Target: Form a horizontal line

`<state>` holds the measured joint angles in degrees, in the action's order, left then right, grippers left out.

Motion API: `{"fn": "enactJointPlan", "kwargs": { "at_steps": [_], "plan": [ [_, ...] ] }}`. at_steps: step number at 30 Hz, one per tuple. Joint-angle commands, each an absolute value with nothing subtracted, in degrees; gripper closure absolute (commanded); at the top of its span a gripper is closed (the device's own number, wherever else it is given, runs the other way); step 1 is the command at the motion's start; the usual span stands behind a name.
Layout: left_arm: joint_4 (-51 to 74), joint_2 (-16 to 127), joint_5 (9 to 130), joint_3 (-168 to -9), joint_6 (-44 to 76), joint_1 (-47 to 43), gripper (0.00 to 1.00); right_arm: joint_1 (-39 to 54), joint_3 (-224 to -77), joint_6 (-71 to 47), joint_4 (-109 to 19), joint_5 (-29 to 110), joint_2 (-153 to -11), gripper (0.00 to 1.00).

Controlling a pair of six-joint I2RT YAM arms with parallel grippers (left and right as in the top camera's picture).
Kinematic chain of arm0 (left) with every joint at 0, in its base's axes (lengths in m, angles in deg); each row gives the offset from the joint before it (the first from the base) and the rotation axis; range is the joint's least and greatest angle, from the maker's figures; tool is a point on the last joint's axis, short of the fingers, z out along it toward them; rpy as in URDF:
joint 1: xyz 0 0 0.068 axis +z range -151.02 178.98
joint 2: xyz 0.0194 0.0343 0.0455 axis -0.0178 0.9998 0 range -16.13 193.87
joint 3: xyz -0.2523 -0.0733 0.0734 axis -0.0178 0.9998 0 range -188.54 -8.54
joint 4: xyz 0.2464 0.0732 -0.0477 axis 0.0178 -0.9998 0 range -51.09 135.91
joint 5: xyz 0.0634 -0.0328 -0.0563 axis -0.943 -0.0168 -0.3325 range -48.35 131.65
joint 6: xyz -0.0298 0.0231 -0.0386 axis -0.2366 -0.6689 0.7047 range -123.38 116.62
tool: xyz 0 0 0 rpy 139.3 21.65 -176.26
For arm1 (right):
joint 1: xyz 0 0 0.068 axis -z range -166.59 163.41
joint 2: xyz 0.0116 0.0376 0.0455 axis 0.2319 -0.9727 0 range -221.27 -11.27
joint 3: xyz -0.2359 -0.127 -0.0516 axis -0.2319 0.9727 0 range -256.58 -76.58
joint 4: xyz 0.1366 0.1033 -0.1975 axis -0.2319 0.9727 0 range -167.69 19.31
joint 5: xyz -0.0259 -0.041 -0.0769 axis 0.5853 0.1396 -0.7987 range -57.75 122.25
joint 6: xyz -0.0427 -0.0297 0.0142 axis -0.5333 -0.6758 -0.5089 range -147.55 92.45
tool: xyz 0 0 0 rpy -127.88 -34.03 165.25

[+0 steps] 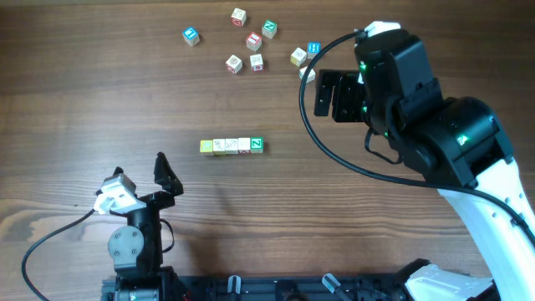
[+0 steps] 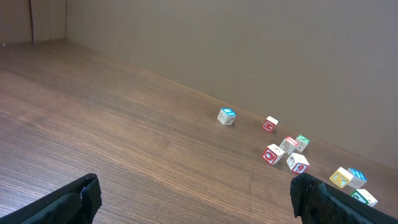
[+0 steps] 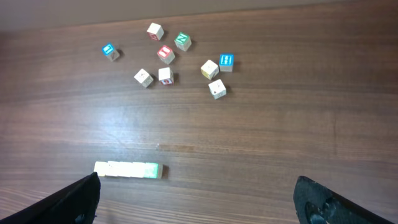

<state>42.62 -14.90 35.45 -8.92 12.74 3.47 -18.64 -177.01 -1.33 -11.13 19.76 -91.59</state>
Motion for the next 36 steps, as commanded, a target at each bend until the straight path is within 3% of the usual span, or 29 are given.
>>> {"fn": "enactJointPlan", "kwargs": {
  "at_steps": [1,4,9,17,25,31,36],
  "plan": [
    [42.4,-15.0,34.5,-8.9,11.6,3.3,0.0,-18.4,-177.4,-1.9,-10.2,19.2,-91.8,0.0],
    [42.4,-15.0,34.5,-8.9,11.6,3.3,0.0,-18.4,-177.3,-1.9,-4.1,19.2,-92.8,0.0],
    [42.4,-15.0,34.5,-8.9,11.6,3.3,0.0,-18.4,-177.2,-1.9,-6.8,19.2,-92.5,0.0],
    [42.4,-15.0,34.5,-8.9,11.6,3.3,0.0,-18.4,-161.0,-1.9,-31.0,19.2,-90.8,0.0],
    [42.4,-15.0,34.5,-8.9,11.6,3.3,0.0,-16.5,-138.8,-1.9,-41.0,19.2,-76.5,0.0],
    [42.4,-15.0,34.5,-8.9,11.6,3.3,0.0,-13.0,-121.2,-1.9,-45.1,19.2,-57.7,0.0],
    [42.4,-15.0,34.5,-8.9,11.6,3.3,0.0,-13.0,-116.1,-1.9,-46.5,19.2,-51.0,0.0]
  ]
}}
